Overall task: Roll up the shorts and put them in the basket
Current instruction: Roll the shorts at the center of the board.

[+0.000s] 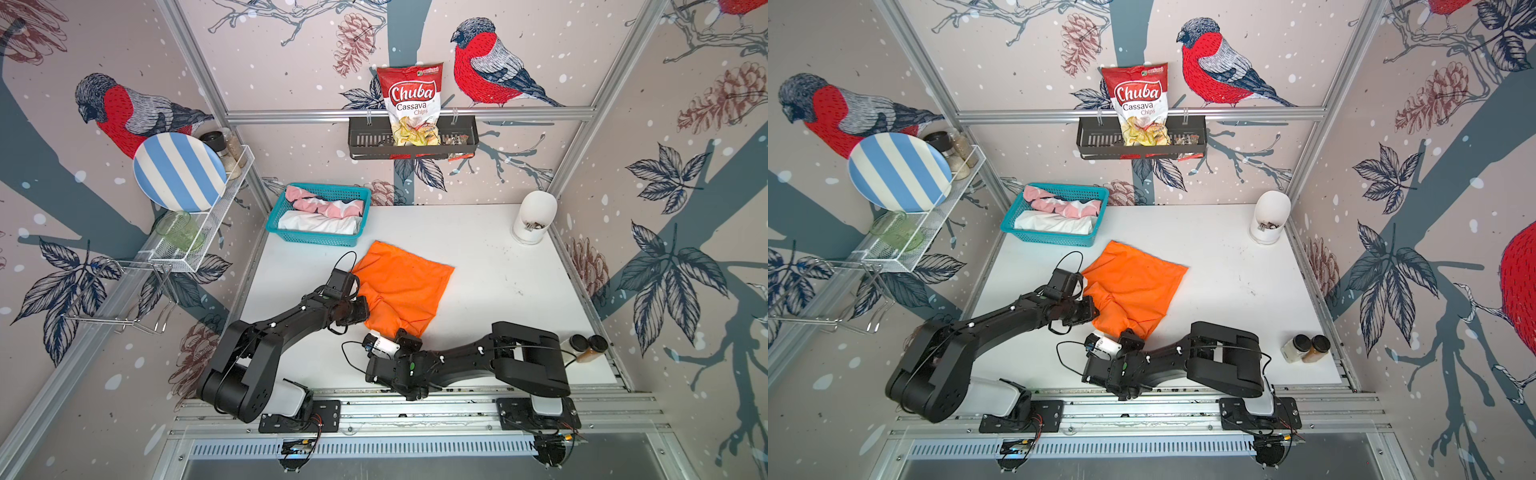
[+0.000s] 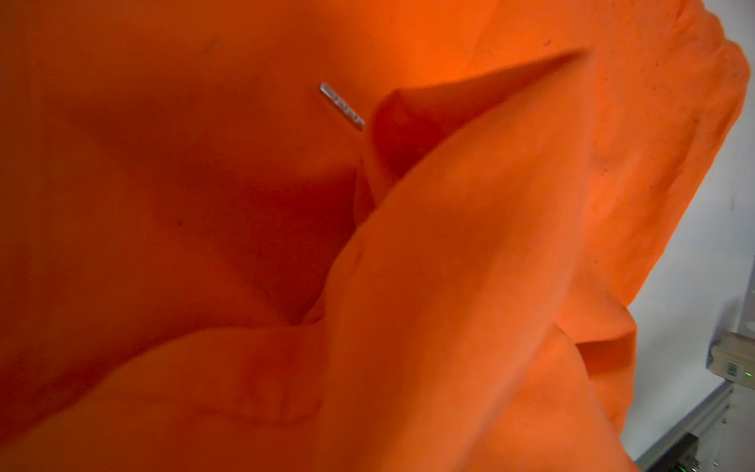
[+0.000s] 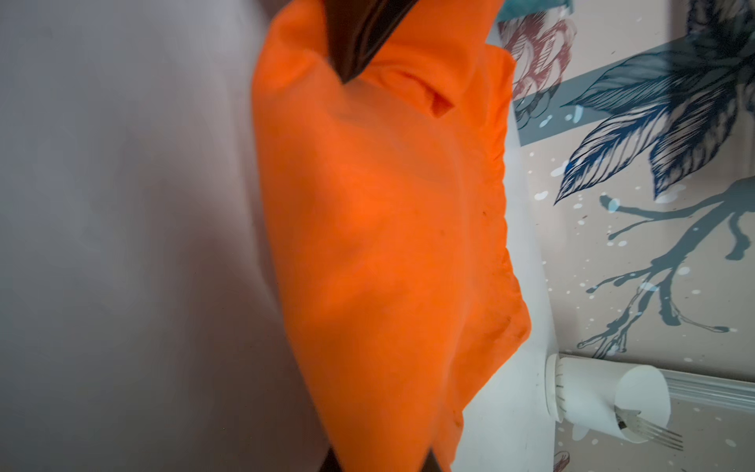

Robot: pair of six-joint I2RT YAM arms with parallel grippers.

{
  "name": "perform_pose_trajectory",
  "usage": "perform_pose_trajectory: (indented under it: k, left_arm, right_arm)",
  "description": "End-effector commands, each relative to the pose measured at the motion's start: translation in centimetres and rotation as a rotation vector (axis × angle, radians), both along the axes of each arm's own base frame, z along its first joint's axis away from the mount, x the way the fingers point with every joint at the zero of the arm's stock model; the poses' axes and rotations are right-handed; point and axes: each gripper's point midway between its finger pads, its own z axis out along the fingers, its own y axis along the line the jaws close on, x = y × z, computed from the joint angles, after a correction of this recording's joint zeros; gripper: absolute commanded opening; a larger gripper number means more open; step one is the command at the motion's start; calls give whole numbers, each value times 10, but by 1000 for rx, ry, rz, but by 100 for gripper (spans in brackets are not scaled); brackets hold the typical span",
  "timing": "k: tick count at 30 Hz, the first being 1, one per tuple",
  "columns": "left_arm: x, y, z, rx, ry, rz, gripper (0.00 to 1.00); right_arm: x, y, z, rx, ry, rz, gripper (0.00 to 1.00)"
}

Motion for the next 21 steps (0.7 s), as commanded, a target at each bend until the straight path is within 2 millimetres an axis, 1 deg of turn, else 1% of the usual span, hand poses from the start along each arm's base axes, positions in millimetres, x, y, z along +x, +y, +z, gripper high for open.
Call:
perform_pose_trajectory:
  k: [1,3,4,6,9,11,12,13,15,17,19,21]
  left_arm:
    - [23,-7,8,7,-82,-24,17]
    - [30,-13,10,9,-94,-48,18]
    - [33,-15,12,7,-105,-54,18]
    - [36,-13,13,21,-119,-51,22]
    - [35,-1,12,86,-113,-35,34]
    - [33,9,14,125,-112,-17,43]
    - [31,13,15,142,-113,-8,47]
    - [31,17,17,157,-119,1,52]
    - [30,23,23,181,-130,14,61]
    - [30,27,33,196,-148,26,67]
    - [32,28,45,195,-173,32,71]
    - [33,27,55,197,-192,38,73]
  right_arm:
    - [-28,-29,-12,-34,162,-96,0]
    - [-40,-24,-16,-1,249,-114,0]
    - [-46,-19,-17,24,294,-113,0]
    - [-57,-1,-17,103,393,-95,0]
    - [-68,25,-9,254,576,-68,0]
    - [-71,41,1,387,736,-49,0]
    - [-71,45,7,445,807,-40,0]
    - [-68,50,16,528,881,-30,0]
    - [-63,53,27,661,1035,-11,0]
    - [-57,51,38,782,1182,7,0]
    - [-48,46,42,865,1282,-6,0]
    - [-42,37,38,926,1371,-36,0]
